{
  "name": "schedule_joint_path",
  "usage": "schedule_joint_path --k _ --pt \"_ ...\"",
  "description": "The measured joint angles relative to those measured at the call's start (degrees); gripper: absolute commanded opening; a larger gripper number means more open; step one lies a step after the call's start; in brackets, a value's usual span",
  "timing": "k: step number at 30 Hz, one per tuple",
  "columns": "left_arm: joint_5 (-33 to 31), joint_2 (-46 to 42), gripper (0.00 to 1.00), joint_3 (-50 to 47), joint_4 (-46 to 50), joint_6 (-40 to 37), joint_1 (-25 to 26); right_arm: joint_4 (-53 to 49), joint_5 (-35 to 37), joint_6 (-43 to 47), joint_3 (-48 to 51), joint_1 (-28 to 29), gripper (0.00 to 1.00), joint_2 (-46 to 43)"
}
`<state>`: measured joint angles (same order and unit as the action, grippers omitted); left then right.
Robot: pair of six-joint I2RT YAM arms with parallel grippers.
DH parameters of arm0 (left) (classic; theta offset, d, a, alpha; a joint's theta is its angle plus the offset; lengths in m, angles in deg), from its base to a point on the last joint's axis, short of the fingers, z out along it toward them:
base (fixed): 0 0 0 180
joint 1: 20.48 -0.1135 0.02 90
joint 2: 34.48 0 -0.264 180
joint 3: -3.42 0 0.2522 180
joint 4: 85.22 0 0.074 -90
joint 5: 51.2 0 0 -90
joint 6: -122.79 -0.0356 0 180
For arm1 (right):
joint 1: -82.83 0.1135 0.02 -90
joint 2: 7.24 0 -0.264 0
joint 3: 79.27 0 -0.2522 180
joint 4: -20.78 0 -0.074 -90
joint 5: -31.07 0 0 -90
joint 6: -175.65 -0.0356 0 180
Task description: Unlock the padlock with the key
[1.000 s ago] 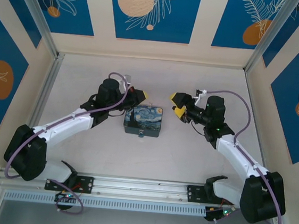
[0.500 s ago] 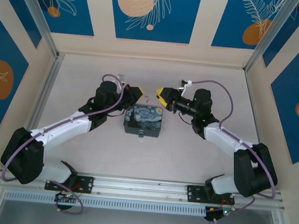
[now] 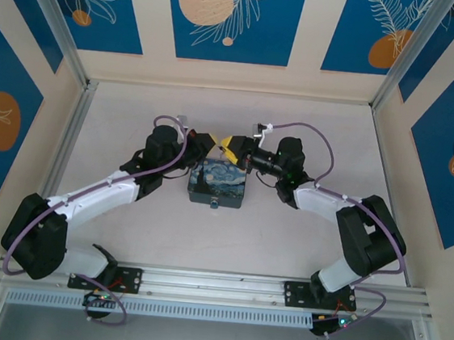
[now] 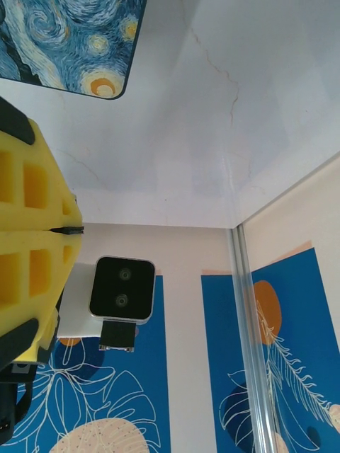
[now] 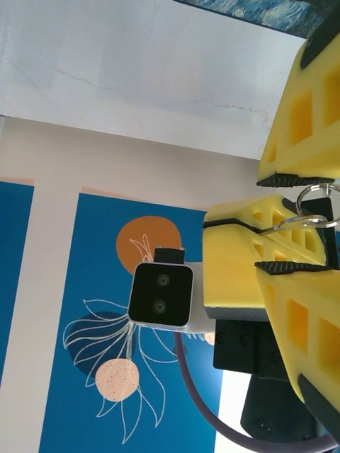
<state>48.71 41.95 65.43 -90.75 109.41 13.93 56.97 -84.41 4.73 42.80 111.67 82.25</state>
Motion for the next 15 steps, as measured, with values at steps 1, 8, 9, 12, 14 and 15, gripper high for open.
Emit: schedule_joint_path --k 1,8,9,12,14,15 --pt "-0.1 0.0 0.00 0.0 0.0 0.0 0.0 0.3 0.0 -0.1 0.0 0.0 0.33 0.0" --pt "-0.2 0.0 0.00 0.0 0.0 0.0 0.0 1.8 0.0 -0.5 0.0 0.2 0.32 0.0" --pt "-0.2 0.0 0.00 0.0 0.0 0.0 0.0 1.9 0.0 -0.5 0.0 0.3 0.32 0.0" --pt "-0.3 0.0 0.00 0.0 0.0 0.0 0.0 1.9 0.0 -0.5 0.0 0.6 0.32 0.0" --pt "-0.5 0.0 0.00 0.0 0.0 0.0 0.0 1.9 0.0 -0.5 0.0 0.8 0.32 0.0" --pt "-0.6 0.0 0.00 0.0 0.0 0.0 0.0 1.9 0.0 -0.5 0.0 1.0 0.32 0.0"
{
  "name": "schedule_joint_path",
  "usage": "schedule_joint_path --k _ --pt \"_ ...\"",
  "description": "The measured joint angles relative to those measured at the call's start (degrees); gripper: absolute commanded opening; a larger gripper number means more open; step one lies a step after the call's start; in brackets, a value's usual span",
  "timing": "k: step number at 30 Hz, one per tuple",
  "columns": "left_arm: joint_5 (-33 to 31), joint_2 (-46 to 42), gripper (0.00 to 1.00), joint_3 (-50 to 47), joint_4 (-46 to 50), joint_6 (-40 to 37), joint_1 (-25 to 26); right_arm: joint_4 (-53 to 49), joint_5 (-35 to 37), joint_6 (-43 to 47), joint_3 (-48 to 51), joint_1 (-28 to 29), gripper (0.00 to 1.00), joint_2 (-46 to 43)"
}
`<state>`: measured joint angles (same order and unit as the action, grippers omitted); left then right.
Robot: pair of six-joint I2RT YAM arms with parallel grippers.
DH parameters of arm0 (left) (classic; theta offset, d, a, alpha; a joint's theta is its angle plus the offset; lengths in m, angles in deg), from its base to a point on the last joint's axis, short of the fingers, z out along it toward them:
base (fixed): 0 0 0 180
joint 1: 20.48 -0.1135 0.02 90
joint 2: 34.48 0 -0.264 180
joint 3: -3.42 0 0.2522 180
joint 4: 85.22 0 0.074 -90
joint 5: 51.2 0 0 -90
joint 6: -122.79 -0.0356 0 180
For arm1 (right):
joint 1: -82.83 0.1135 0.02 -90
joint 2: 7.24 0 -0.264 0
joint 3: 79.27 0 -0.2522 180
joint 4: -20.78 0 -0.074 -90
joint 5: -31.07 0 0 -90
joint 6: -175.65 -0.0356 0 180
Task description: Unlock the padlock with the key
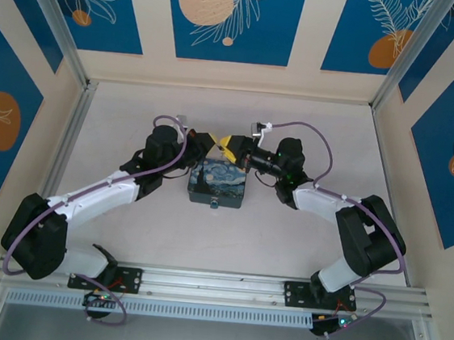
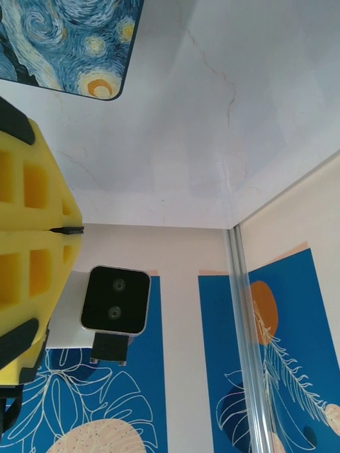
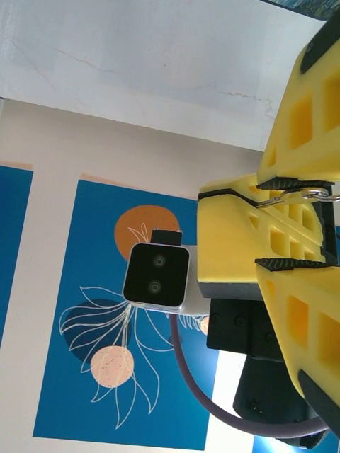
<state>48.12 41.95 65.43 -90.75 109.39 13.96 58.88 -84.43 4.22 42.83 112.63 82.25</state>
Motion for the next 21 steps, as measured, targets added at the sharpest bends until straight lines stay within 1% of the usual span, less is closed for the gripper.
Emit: schedule_joint_path --k 14,16,21 --pt "-0.5 0.0 0.00 0.0 0.0 0.0 0.0 0.0 0.0 0.0 2.2 0.6 0.32 0.0" --pt "-0.5 0.0 0.00 0.0 0.0 0.0 0.0 0.0 0.0 0.0 2.3 0.6 0.31 0.0" --pt "-0.7 0.0 0.00 0.0 0.0 0.0 0.0 0.0 0.0 -0.1 2.3 0.6 0.24 0.0"
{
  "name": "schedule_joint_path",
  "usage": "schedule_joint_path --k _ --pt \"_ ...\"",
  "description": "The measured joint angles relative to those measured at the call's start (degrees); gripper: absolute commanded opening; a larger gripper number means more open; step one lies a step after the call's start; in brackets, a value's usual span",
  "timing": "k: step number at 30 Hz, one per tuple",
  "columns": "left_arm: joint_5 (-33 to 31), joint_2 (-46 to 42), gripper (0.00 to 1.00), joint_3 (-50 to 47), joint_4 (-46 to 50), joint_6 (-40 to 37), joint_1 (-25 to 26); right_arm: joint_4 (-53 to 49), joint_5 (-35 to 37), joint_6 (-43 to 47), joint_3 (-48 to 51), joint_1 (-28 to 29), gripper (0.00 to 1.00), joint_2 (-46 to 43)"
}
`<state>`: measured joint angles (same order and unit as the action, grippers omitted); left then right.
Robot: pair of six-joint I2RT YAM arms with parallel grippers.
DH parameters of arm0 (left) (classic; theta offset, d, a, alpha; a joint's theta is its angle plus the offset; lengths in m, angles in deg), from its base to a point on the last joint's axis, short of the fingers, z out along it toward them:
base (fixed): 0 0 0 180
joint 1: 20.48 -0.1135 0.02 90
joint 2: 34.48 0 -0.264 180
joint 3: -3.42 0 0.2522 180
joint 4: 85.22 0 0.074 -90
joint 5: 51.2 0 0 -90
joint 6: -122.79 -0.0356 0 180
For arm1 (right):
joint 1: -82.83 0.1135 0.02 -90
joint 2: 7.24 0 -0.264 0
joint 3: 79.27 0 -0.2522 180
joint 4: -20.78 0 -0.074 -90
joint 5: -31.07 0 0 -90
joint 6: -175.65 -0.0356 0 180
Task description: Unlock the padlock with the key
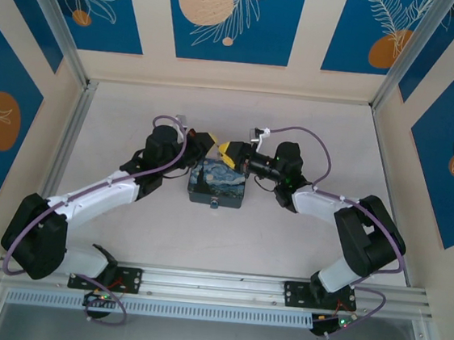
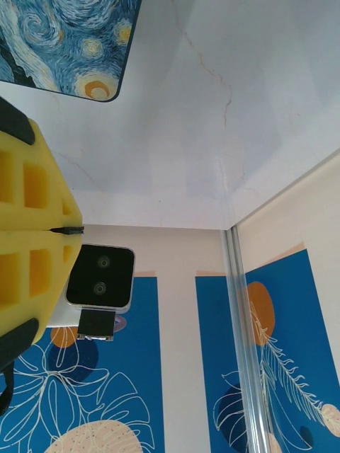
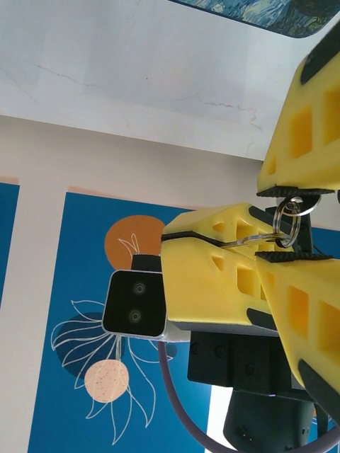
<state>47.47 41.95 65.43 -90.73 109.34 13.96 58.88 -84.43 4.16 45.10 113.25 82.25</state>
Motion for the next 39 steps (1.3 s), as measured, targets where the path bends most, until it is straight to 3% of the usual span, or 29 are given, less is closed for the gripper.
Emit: schedule_joint_path --k 9,20,30,35,37,39 --pt "-0.1 -0.2 0.00 -0.1 0.0 -0.1 0.0 0.0 0.0 -0.4 -0.1 0.0 0.17 0.0" --pt "-1.5 -0.9 0.00 -1.0 0.0 -0.1 0.0 0.3 0.0 -0.7 -1.2 0.0 0.00 0.0" --pt "-1.7 -1.6 0.01 -1.4 0.3 -0.2 0.0 0.3 -0.2 -0.8 -1.2 -0.2 0.00 0.0" --pt "-1.7 -1.8 0.45 -1.4 1.1 -1.4 0.1 0.4 -0.2 -0.6 -1.1 -0.3 0.00 0.0" --pt "-1.7 -2.0 0.55 -1.4 1.8 -1.6 0.2 0.4 -0.2 -0.3 -0.6 -0.6 0.00 0.0" --pt "-1.7 -2.3 0.59 -1.4 2.4 -1.6 0.2 0.3 -0.2 0.0 0.1 -0.8 0.00 -0.1"
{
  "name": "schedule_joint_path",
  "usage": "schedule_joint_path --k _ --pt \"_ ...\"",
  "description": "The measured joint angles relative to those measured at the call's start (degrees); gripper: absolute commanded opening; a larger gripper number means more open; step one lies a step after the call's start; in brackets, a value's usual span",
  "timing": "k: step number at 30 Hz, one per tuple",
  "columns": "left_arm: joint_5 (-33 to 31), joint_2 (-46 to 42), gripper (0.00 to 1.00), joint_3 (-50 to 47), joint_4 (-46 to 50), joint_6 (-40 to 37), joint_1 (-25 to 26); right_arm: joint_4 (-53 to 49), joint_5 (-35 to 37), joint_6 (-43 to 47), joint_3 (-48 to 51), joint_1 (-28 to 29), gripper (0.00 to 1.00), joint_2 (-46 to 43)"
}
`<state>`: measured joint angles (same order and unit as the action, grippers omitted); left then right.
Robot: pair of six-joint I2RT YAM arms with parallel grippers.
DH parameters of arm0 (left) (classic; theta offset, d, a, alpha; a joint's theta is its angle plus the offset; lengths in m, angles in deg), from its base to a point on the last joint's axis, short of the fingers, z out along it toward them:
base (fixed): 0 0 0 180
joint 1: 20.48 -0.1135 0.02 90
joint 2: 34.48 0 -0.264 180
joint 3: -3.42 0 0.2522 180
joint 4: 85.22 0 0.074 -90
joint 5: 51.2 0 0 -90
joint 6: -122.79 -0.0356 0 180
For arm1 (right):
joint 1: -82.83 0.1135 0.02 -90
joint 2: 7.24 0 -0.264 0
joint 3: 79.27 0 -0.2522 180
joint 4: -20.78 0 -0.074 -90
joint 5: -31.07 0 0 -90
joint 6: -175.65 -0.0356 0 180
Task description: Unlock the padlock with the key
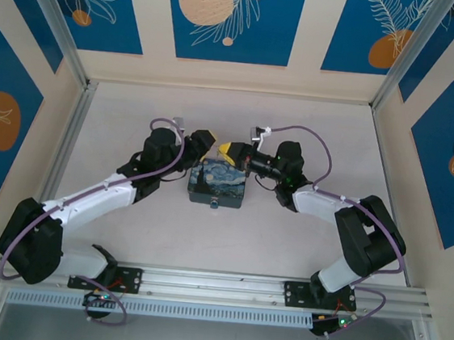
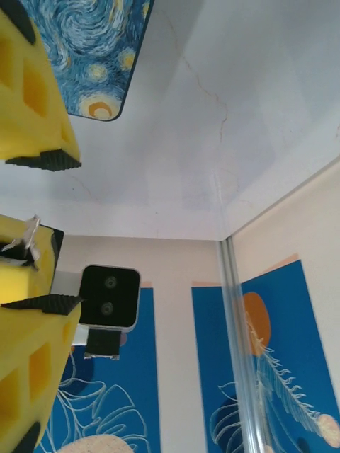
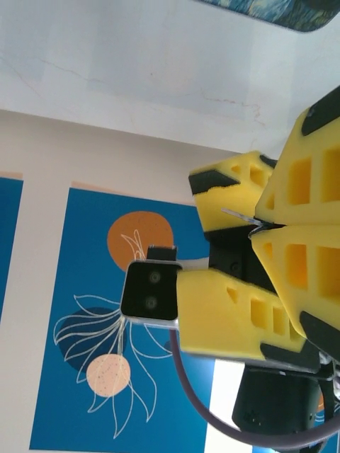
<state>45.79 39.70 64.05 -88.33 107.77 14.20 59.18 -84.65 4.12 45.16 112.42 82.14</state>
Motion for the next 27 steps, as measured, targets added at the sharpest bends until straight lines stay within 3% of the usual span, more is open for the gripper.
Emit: schedule_joint_path --k 9,27 --pt "0.9 0.2 0.54 0.0 0.3 1.6 0.0 -0.3 -0.2 0.6 1.5 -0.4 0.00 -1.3" --pt "3.1 3.6 0.24 0.0 -4.7 8.9 0.6 -0.1 -0.2 0.5 1.5 -0.3 0.00 -1.4"
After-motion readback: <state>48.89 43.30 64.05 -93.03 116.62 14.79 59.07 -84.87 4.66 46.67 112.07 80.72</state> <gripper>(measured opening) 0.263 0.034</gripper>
